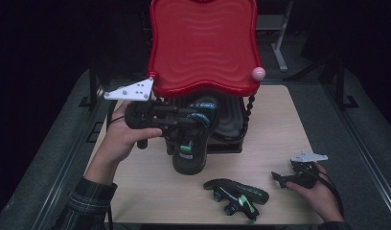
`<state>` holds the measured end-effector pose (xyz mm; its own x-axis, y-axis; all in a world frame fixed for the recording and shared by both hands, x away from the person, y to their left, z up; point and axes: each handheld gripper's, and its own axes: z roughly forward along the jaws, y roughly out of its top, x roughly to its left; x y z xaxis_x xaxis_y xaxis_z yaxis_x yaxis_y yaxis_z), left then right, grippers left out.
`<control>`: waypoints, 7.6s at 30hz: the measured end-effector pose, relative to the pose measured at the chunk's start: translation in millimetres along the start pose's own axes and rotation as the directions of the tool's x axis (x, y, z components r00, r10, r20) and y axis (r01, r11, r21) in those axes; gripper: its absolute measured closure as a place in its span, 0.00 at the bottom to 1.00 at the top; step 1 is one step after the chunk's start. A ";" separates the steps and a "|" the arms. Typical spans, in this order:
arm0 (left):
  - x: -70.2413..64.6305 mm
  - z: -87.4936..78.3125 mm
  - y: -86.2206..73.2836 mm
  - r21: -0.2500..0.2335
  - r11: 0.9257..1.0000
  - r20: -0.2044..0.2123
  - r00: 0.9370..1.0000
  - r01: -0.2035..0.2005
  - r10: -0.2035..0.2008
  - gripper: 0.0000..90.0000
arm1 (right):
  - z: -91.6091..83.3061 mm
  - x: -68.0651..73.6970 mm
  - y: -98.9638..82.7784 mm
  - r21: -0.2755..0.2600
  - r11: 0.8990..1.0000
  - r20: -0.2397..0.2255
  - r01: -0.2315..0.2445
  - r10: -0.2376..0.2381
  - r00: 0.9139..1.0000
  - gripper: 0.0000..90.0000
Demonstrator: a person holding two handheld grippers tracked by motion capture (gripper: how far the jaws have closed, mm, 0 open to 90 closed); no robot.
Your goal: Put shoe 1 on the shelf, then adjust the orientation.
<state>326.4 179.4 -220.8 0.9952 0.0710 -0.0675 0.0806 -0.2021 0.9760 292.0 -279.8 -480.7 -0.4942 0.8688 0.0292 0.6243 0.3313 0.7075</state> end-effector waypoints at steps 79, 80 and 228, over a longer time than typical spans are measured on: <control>132.1 -0.9 112.7 0.030 0.996 -0.297 0.951 -0.082 0.087 0.60 | -0.7 0.5 -0.6 0.001 1.000 -0.003 0.003 -0.003 1.000 0.06; 131.4 -2.5 112.2 0.015 0.997 -0.290 0.954 -0.076 0.077 0.60 | -0.7 0.5 -0.6 0.001 1.000 -0.003 0.003 -0.003 1.000 0.06; -7.9 -30.1 -266.6 0.460 0.843 -0.465 0.884 0.280 -0.040 0.04 | -57.8 95.1 35.8 -0.189 0.975 -0.508 0.116 -0.198 0.838 1.00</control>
<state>295.3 262.1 -474.3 0.8511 0.5250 -0.0027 0.3723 -0.5998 0.7083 232.4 -206.6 -411.7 -0.8455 0.4754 0.2430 0.4370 0.3546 0.8266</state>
